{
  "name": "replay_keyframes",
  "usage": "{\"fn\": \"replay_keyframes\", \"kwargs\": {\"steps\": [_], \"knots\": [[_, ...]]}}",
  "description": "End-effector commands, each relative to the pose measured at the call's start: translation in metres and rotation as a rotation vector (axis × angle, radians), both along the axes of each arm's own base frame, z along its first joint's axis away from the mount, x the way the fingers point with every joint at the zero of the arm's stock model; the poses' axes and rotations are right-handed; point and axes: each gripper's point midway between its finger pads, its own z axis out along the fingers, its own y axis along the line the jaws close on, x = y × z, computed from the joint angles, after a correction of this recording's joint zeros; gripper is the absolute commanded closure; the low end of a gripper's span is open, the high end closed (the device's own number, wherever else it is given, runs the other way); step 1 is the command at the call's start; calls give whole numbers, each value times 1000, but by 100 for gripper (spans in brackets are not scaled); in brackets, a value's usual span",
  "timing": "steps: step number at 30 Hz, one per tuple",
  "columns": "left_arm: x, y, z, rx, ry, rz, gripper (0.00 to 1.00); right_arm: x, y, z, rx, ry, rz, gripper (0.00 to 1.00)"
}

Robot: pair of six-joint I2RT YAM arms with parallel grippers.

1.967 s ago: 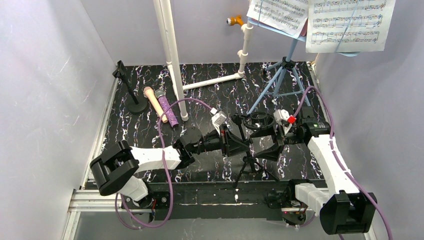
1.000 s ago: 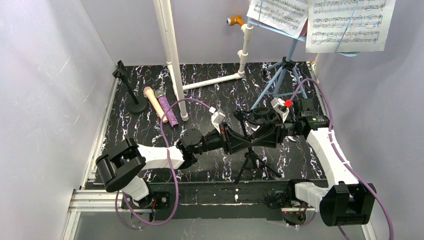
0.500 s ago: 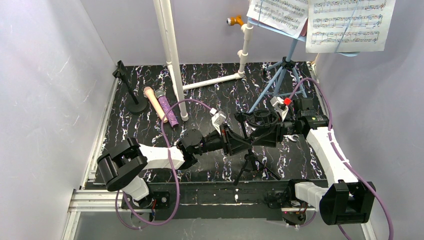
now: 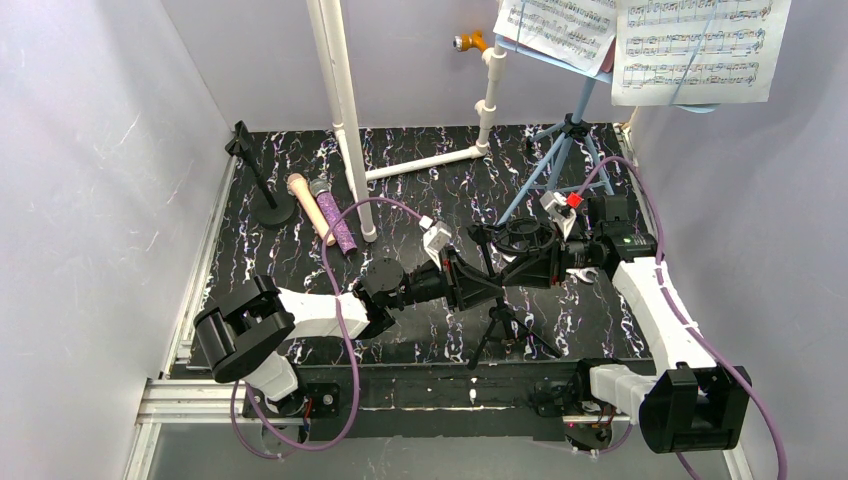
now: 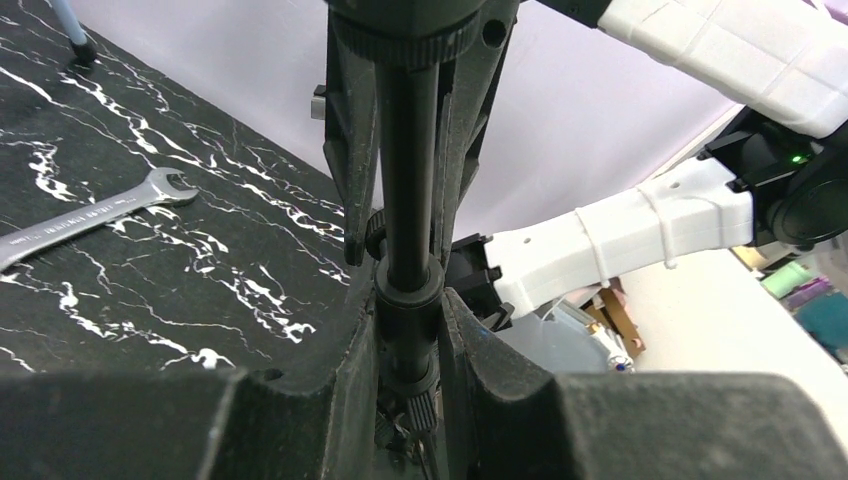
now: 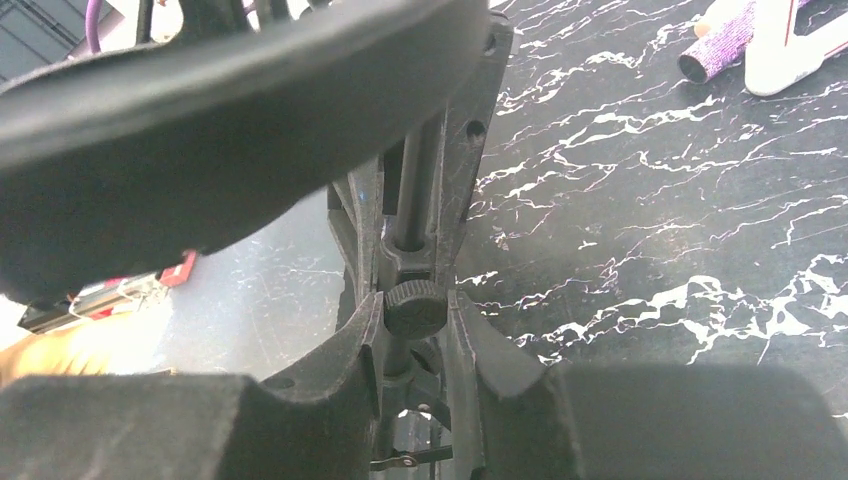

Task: Pack up the instrument practice props
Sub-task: Unscrew the knob on the microphone stand.

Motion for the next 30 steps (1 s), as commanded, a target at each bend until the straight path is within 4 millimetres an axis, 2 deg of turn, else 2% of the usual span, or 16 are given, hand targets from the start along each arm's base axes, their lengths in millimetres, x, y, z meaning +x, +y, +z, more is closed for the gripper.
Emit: {"fn": "replay_keyframes", "kwargs": {"steps": [1,6,10,15,20,22,25,26,28,30], "knots": [[-6,9,35,-72,-184,14,100,1,1,4,8,58,6,99],[-5,12,31,22,-330,25,100,2,1,4,-6,188,0,99],[-7,17,30,84,-473,19,100,10,0,1,-22,369,-16,99],[-4,21,12,219,-561,-1,100,17,-1,5,-39,571,-31,99],[7,24,5,309,-631,31,100,37,1,-10,-97,840,-152,99],[10,24,5,315,-630,48,100,37,2,-19,-96,804,-200,99],[11,22,3,316,-564,54,100,38,5,-8,-26,746,-237,99],[11,22,2,314,-534,53,100,38,5,-7,-13,705,-245,92],[10,22,0,311,-473,57,100,35,5,-5,-6,633,-245,65],[8,23,1,282,-420,65,100,34,4,-4,-12,573,-233,44]]}}
